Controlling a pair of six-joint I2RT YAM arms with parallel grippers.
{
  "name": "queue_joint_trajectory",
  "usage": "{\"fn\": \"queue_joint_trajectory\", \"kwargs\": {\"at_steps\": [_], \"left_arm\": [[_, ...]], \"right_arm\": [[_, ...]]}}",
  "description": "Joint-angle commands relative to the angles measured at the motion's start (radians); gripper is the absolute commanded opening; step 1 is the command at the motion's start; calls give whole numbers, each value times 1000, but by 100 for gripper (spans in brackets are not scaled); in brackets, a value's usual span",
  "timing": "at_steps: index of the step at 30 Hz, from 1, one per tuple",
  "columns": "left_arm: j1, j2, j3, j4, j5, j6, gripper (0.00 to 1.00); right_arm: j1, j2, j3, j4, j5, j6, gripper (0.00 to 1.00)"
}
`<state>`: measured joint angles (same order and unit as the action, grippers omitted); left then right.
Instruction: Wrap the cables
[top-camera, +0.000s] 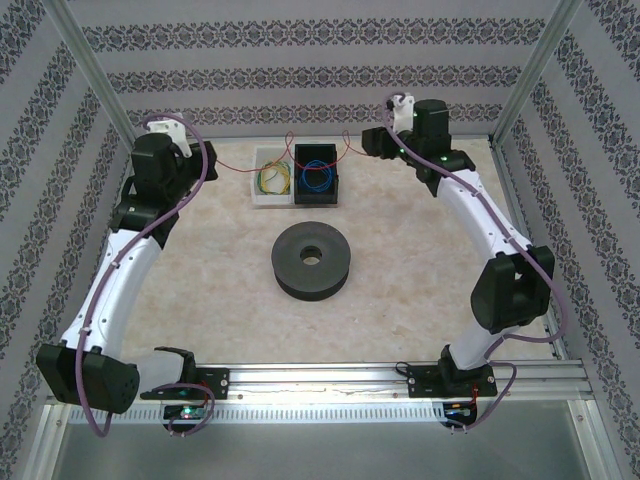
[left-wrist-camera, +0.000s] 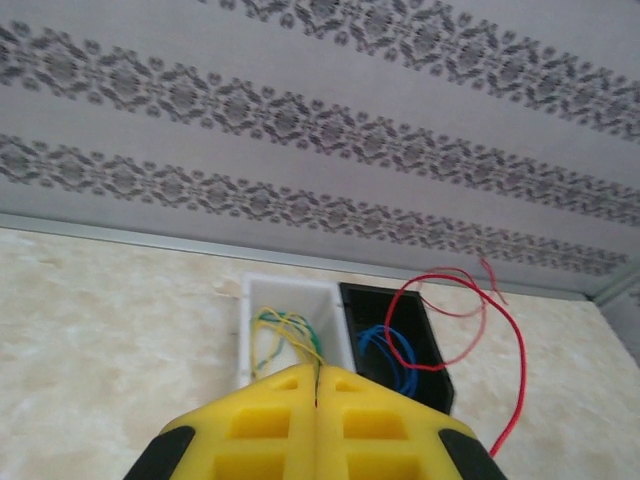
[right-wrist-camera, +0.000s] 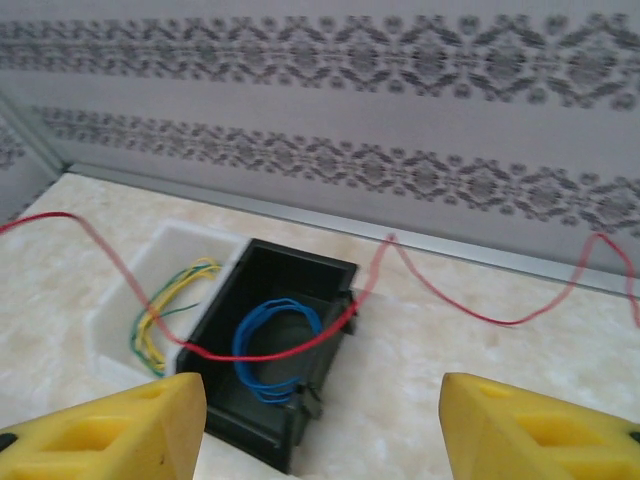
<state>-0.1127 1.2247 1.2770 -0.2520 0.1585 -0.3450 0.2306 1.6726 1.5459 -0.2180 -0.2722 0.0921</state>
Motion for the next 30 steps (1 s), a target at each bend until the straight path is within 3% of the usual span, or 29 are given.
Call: {"fn": "queue_joint_trajectory", "kwargs": {"at_steps": [1,11,20,30], "left_arm": [[-18,14,41,51,125,-40,0],[-19,6,85,-5,253,-29,0],[-19,-22,111,-35,288,-30,0],[-19,-8,124,-43,330,-55,0]], "right_arm": [[39,-5,45,-26,-52,-53,66],[191,-4,88,-25,-144,-234,74],[230,-16,-52,116,-94,-355,72],[362,-120,-198,279,51,-571,71]]}}
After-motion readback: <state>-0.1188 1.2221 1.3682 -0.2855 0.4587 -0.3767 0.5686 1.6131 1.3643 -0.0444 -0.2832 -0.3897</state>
